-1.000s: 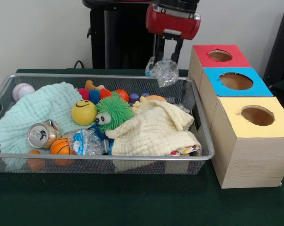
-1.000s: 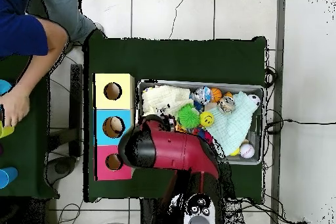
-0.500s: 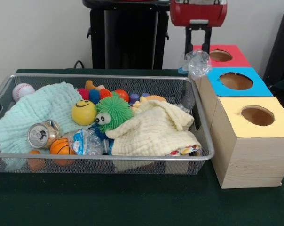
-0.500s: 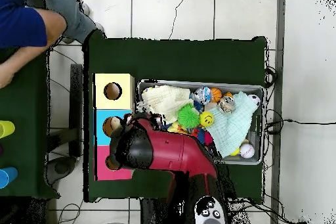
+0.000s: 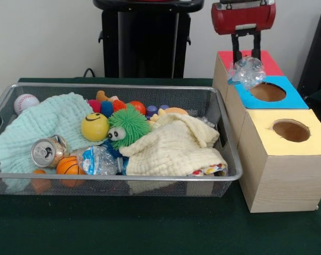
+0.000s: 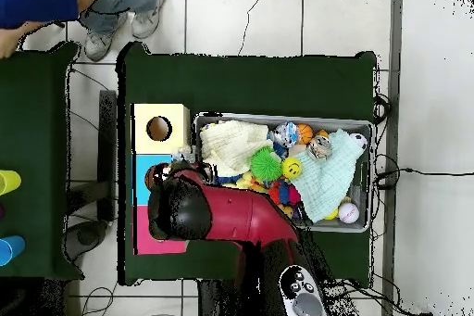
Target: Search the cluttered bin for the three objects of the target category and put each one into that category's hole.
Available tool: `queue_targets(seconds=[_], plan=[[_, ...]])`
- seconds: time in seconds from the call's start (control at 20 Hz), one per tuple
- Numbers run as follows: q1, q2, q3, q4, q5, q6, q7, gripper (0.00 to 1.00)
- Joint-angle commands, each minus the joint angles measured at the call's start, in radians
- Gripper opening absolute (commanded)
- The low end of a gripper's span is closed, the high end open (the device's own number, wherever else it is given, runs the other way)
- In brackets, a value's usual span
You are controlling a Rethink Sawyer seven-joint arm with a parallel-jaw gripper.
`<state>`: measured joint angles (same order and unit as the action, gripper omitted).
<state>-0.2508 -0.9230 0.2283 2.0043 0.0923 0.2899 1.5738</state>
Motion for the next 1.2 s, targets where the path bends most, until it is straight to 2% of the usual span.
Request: queue_targets(seconds=[0.05, 0.25, 0.4, 0.7, 1.05, 1.2], plan=[[-0.030, -0.034, 0.152, 0.087, 0.050, -0.003, 0.147, 0.00], [-0.046, -0.056, 0.192, 0.103, 0.071, 0.012, 0.158, 0.00], [-0.067, -0.037, 0.251, 0.122, 0.086, -0.033, 0.177, 0.00], [-0.082, 0.017, 0.298, 0.155, 0.061, -0.148, 0.209, 0.00], [-0.071, 0.087, 0.277, 0.175, 0.008, -0.286, 0.228, 0.00], [-0.050, 0.113, 0.240, 0.187, -0.006, -0.342, 0.231, 0.00]])
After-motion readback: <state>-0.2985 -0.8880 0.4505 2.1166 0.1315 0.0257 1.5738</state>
